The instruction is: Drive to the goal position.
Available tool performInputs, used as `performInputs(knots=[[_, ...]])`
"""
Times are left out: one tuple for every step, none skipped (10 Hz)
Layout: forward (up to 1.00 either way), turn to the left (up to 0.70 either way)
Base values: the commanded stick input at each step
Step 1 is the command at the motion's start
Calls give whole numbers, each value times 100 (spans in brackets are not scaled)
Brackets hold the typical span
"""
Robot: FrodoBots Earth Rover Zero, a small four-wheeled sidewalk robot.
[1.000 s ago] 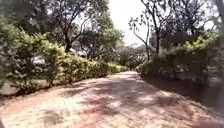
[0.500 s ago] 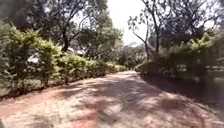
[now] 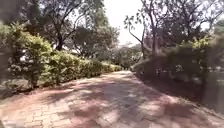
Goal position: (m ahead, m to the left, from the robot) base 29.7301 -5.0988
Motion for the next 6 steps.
performInputs(knots=[[50,0],[50,0],[50,-9],[50,-19],[50,-30],[50,-41]])
